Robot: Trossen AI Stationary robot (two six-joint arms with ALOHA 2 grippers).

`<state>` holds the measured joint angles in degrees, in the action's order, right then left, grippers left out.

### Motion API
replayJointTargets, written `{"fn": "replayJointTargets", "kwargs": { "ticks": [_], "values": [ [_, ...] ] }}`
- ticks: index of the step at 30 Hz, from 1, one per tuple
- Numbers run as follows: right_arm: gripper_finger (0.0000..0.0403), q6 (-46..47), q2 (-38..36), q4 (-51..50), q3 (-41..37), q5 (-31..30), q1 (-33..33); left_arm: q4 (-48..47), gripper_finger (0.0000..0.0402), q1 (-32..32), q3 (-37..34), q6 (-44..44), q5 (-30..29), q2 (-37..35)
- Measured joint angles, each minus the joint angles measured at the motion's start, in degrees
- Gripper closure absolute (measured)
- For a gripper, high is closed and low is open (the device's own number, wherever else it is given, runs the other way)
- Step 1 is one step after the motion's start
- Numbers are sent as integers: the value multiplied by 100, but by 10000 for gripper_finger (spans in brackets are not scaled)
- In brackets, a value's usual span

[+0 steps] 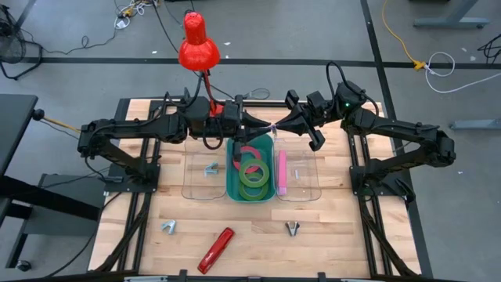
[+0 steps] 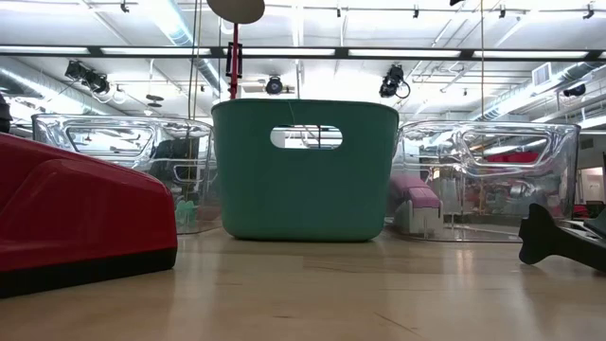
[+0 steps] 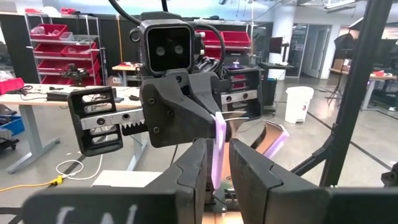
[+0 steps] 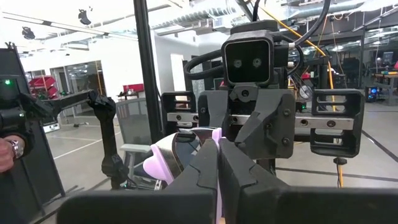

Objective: Pick and place Stapler, Stapler remover, tape
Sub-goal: Put the top light blue stapler remover into the left transparent bin

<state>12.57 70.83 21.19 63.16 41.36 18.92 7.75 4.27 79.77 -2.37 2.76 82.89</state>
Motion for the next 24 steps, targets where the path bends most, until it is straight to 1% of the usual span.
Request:
{"fn": "replayJointTargets", "kwargs": {
  "ticks": [5, 9, 13, 19, 24],
  "values": [
    [403, 0, 0, -4, 0, 0, -1, 2, 315, -2, 0, 0, -6, 0],
    [403, -1, 0, -41, 0, 0, 0, 2, 320, 1, 0, 4, 40, 0],
    [403, -1, 2, -125, 0, 0, -2, 2, 341, -2, 0, 4, 71, 0],
    [403, 1, 2, -118, 0, 3, -2, -2, 393, 1, 0, 7, 88, 0],
    [403, 1, 2, -122, 0, 9, -2, -27, 392, -2, 0, 14, 90, 0]
  ]
}}
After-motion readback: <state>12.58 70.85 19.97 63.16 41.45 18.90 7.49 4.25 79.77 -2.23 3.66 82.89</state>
